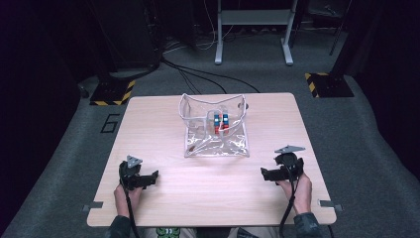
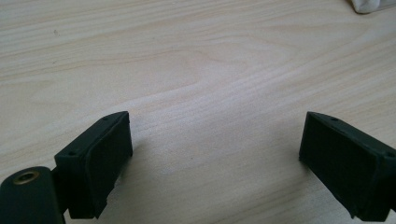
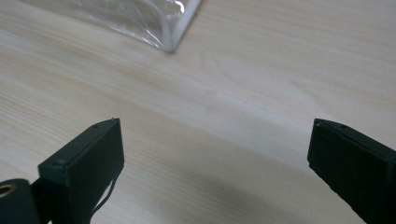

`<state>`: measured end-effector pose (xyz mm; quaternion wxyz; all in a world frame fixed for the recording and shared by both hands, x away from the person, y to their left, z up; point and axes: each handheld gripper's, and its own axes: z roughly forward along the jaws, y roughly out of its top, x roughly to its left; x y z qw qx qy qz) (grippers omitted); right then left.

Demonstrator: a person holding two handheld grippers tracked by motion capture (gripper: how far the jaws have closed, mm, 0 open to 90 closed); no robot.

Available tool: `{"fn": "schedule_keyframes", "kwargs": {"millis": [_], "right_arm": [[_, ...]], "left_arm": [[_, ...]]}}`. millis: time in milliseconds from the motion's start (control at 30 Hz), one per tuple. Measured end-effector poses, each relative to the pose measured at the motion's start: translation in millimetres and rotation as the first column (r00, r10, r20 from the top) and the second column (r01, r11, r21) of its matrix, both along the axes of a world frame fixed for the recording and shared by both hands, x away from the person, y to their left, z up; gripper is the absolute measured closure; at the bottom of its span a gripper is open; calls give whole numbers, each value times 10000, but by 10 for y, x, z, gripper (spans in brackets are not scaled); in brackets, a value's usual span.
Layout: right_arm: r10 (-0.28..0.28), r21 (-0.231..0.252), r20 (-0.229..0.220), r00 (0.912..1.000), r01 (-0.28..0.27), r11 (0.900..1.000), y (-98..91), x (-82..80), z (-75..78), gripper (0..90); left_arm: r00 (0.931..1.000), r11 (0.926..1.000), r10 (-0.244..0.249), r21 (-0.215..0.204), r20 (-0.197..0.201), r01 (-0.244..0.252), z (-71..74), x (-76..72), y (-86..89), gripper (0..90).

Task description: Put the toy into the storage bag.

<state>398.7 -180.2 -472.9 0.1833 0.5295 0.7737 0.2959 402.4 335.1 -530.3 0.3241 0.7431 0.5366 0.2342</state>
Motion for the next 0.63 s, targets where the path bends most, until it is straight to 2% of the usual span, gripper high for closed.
{"fn": "schedule_keyframes", "kwargs": {"millis": [167, 267, 367, 467, 567, 633], "right_arm": [[-469, 325, -309, 9984, 479, 9983, -148, -61, -235, 38], [-780, 429, -283, 9966, 792, 9959, -217, -86, -346, 38], [-922, 231, -206, 9955, 927, 9954, -246, -95, -448, 32], [-1019, -156, 322, 9943, 1025, 9946, -245, -136, -505, 24], [-907, 28, 947, 9914, 908, 9959, -273, -164, -566, 2], [-910, 39, 959, 9912, 910, 9958, -270, -175, -570, 2]], "left_arm": [[10000, 10000, -3, 10, 1, 3, 0, 1, 1, 93], [10000, 10000, 13, -2, 1, -13, 0, 0, 0, 93], [10000, 10000, 19, -47, -4, -19, -2, 1, -1, 93], [10000, 10000, 22, -40, 4, -22, -2, 2, -2, 94], [10000, 10000, 24, -47, -10, -24, -1, 0, -2, 94], [10000, 10000, 33, -28, 5, -33, -1, -1, -3, 94]]}}
